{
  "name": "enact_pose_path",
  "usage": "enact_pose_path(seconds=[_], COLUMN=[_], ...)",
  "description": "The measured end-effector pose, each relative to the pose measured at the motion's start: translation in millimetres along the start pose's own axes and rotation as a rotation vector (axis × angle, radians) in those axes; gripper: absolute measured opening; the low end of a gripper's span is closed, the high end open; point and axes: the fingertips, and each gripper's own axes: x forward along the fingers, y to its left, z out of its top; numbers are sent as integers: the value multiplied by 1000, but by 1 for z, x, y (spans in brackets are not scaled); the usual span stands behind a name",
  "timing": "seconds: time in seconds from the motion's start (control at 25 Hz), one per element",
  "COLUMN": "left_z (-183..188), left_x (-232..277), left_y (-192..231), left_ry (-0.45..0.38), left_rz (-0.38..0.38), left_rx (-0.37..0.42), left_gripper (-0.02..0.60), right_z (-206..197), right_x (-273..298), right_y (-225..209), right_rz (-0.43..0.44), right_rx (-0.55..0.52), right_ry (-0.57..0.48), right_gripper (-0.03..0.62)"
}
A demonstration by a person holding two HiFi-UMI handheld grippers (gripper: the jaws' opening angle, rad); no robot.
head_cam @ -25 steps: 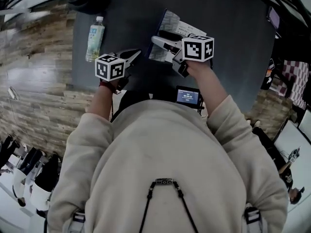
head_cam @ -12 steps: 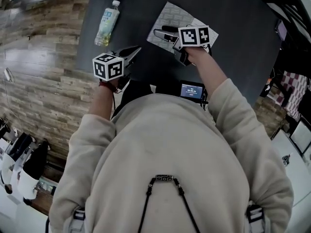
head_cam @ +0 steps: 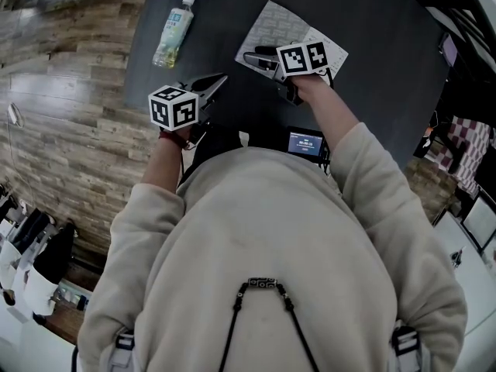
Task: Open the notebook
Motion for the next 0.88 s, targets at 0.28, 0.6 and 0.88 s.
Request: enact_pose_path(seconds=[0.28,0.6,0.88], left_z=[71,162,205], left_x=[-10,-14,-9], left_y=[-65,-202,-312], left_ry=[-76,-158,-228], left_rz=[-109,-279,-402], left_rx=[122,365,579], left_gripper=[0,0,0], right_z=[40,75,69], right_x=[-89,-259,-385], right_y=[74,131,168], right_rz=[94,29,-160], right_rx=[-32,-183,-297], right_ry=[-201,-578,-880], right_gripper=[25,18,17])
